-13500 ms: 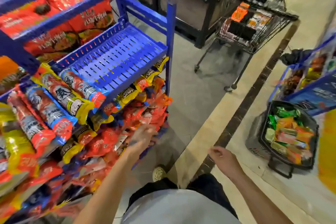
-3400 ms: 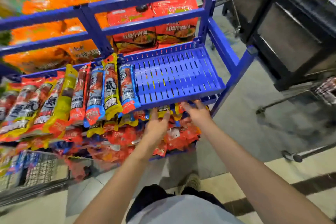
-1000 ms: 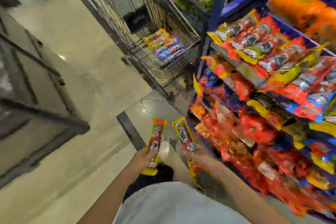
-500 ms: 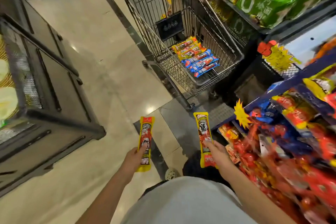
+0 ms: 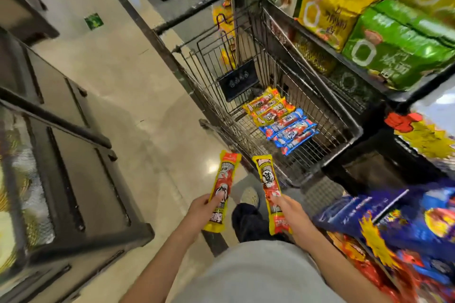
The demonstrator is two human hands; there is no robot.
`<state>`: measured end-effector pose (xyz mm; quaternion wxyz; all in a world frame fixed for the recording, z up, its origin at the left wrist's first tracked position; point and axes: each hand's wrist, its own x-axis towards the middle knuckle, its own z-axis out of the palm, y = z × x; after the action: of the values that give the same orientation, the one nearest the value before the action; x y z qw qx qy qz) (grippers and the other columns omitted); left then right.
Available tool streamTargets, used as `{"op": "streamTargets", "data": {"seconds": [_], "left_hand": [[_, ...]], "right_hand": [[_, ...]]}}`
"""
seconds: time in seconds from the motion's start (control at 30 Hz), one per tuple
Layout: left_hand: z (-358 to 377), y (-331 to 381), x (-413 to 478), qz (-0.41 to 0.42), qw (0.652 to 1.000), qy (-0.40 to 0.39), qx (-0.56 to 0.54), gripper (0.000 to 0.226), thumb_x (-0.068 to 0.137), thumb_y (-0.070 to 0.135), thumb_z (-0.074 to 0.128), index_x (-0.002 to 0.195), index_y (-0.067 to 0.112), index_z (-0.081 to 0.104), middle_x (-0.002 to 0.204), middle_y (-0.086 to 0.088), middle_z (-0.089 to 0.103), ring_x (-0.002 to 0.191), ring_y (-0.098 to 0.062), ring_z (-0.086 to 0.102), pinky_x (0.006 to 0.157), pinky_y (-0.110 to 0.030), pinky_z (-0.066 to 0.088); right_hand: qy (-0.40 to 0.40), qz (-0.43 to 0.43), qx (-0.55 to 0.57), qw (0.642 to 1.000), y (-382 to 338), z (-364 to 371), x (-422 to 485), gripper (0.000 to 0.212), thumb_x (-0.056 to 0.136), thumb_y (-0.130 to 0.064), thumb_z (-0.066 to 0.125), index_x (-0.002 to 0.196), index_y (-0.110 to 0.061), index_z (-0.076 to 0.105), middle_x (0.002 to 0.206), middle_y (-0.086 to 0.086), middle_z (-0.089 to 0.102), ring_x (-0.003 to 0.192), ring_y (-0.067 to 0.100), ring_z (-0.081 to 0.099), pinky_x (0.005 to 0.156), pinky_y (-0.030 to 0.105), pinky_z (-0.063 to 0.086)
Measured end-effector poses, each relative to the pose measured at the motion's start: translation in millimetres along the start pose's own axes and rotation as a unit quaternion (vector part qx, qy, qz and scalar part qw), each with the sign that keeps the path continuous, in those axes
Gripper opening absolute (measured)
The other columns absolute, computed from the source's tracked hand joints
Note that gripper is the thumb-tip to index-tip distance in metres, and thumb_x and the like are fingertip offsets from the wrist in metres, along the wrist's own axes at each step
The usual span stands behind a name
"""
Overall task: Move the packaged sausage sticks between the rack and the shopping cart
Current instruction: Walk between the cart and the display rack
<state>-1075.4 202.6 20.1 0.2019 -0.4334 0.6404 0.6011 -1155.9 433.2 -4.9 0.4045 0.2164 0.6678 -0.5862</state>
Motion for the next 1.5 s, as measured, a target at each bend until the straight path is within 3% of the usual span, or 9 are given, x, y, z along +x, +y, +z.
{"op": "streamTargets", "data": {"seconds": [0.1, 0.27, 0.43, 0.53, 0.73, 0.97, 1.13, 1.23, 1.5], "left_hand": [[-40, 58, 40, 0.007, 1.000, 0.020, 0.004, 0.029, 0.089, 0.043, 0.064, 0.091, 0.016, 0.071, 0.083, -0.009, 0.074, 0.064, -0.017, 0.070, 0.055, -0.028, 0.054], [-87, 133, 98, 0.015, 0.997, 0.071, 0.007, 0.033, 0.089, 0.048, 0.062, 0.094, 0.017, 0.071, 0.087, -0.008, 0.075, 0.074, -0.022, 0.070, 0.073, -0.038, 0.056], [-86, 204, 152, 0.060, 0.996, 0.042, 0.049, 0.033, 0.091, 0.047, 0.059, 0.098, 0.017, 0.068, 0.086, -0.008, 0.071, 0.071, -0.023, 0.068, 0.073, -0.044, 0.057], [-72, 254, 185, 0.082, 0.992, 0.008, 0.093, 0.028, 0.093, 0.045, 0.058, 0.098, 0.020, 0.068, 0.085, -0.004, 0.072, 0.069, -0.016, 0.070, 0.061, -0.030, 0.057], [-34, 329, 286, 0.094, 0.966, -0.108, 0.216, 0.033, 0.094, 0.039, 0.058, 0.101, 0.008, 0.068, 0.086, 0.003, 0.070, 0.071, 0.000, 0.064, 0.054, -0.006, 0.044], [15, 352, 449, 0.097, 0.888, -0.175, 0.414, 0.070, 0.075, 0.076, 0.054, 0.111, 0.017, 0.063, 0.102, -0.001, 0.070, 0.088, -0.018, 0.065, 0.074, -0.032, 0.050], [51, 352, 521, 0.136, 0.856, -0.179, 0.466, 0.038, 0.092, 0.050, 0.057, 0.108, 0.016, 0.055, 0.092, 0.004, 0.064, 0.072, -0.002, 0.057, 0.055, -0.009, 0.042], [77, 338, 562, 0.142, 0.857, -0.183, 0.461, 0.039, 0.090, 0.041, 0.064, 0.111, 0.010, 0.052, 0.095, -0.005, 0.064, 0.068, -0.006, 0.059, 0.049, -0.015, 0.047], [131, 300, 611, 0.214, 0.815, -0.157, 0.516, 0.049, 0.093, 0.045, 0.057, 0.127, 0.013, 0.045, 0.114, -0.005, 0.068, 0.104, -0.028, 0.065, 0.080, -0.031, 0.047]], "right_hand": [[-0.032, -0.017, -0.018, 0.999, -64, 34, 45, 0.013, 0.094, -0.026, 0.061, 0.095, -0.017, 0.070, 0.077, 0.003, 0.069, 0.065, 0.014, 0.065, 0.059, 0.028, 0.048], [-0.056, -0.017, -0.011, 0.998, -147, 73, 92, 0.010, 0.093, -0.022, 0.062, 0.091, -0.017, 0.070, 0.071, -0.002, 0.073, 0.060, 0.010, 0.069, 0.059, 0.026, 0.049], [-0.011, -0.002, 0.033, 0.999, -200, 80, 136, 0.011, 0.091, -0.019, 0.062, 0.084, -0.017, 0.069, 0.075, 0.005, 0.067, 0.060, 0.018, 0.063, 0.058, 0.026, 0.049], [0.041, 0.011, 0.097, 0.994, -219, 75, 164, 0.009, 0.092, -0.023, 0.061, 0.088, -0.018, 0.068, 0.078, 0.005, 0.066, 0.061, 0.018, 0.063, 0.054, 0.025, 0.048], [0.148, 0.061, 0.209, 0.965, -238, 71, 235, 0.024, 0.079, -0.044, 0.068, 0.093, -0.026, 0.063, 0.104, 0.008, 0.067, 0.096, 0.025, 0.064, 0.091, 0.045, 0.053], [0.264, 0.091, 0.204, 0.938, -244, 75, 335, 0.043, 0.091, -0.040, 0.060, 0.126, -0.016, 0.056, 0.129, -0.003, 0.056, 0.115, 0.018, 0.052, 0.106, 0.042, 0.042], [0.281, 0.148, 0.061, 0.946, -223, 67, 432, 0.037, 0.089, -0.051, 0.054, 0.110, -0.022, 0.062, 0.107, 0.011, 0.068, 0.102, 0.031, 0.064, 0.088, 0.037, 0.050], [0.291, 0.144, 0.037, 0.945, -213, 55, 490, 0.029, 0.084, -0.050, 0.059, 0.087, -0.022, 0.060, 0.103, 0.009, 0.071, 0.099, 0.031, 0.066, 0.089, 0.041, 0.053], [0.352, 0.103, -0.079, 0.927, -190, 54, 546, 0.047, 0.081, -0.059, 0.058, 0.090, -0.013, 0.056, 0.080, 0.005, 0.063, 0.076, 0.024, 0.060, 0.064, 0.032, 0.048]]}}
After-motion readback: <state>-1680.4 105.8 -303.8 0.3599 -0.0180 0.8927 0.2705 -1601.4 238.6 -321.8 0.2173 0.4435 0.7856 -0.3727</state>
